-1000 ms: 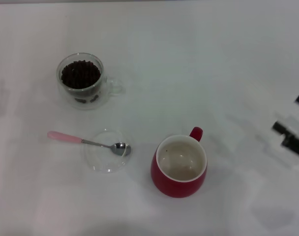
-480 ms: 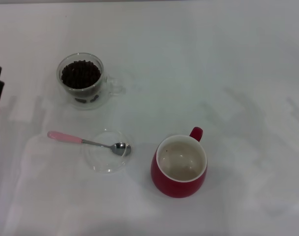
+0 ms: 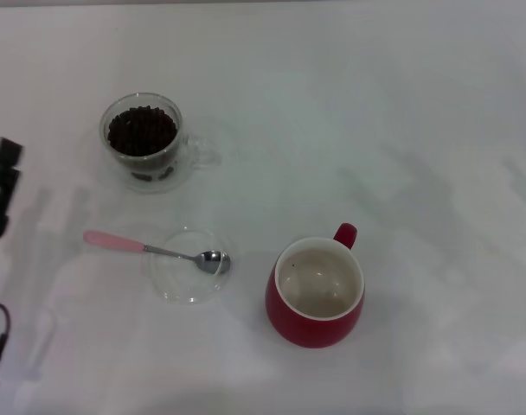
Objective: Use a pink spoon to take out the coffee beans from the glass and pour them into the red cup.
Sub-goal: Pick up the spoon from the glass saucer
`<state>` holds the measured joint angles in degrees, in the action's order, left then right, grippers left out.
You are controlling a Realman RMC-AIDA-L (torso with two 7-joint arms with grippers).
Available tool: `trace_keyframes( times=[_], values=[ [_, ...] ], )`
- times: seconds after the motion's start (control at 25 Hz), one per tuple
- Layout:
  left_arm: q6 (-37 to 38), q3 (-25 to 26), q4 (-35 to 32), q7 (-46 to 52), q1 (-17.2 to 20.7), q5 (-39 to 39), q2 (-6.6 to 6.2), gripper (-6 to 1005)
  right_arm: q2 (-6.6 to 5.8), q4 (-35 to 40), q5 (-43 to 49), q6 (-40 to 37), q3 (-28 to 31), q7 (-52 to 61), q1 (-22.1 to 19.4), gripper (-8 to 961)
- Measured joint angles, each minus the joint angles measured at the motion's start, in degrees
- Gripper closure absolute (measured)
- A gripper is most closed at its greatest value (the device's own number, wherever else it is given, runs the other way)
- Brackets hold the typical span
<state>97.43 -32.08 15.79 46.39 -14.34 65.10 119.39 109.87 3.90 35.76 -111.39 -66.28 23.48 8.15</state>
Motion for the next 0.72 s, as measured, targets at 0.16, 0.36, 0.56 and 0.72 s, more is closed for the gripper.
trace_keyframes(
  times=[0.16,0.36,0.56,0.72],
  values=[
    [-0.40,-5.39,0.09,4.22,-0.39,0.06,0.04,313,0.82,-0.02,-0.21,-1.17,0.03,0.39,-0.25,168],
    [-0.51,-7.33,0.18,10.96,2.44,0.27,0.04,315,1.79,-0.05,-1.07,-1.67,0.75,1.82,-0.74,169],
    [-2.69,-8.76,0.07,14.34,4.13,0.38,0.06,314,2.68,-0.34,-1.09,-1.43,0.79,2.25,-0.77,169],
    [-5.45,-10.50,-0.07,17.19,3.87,0.38,-0.14,313,3.19,-0.18,-1.12,-1.39,0.81,2.27,-0.77,169]
  ],
)
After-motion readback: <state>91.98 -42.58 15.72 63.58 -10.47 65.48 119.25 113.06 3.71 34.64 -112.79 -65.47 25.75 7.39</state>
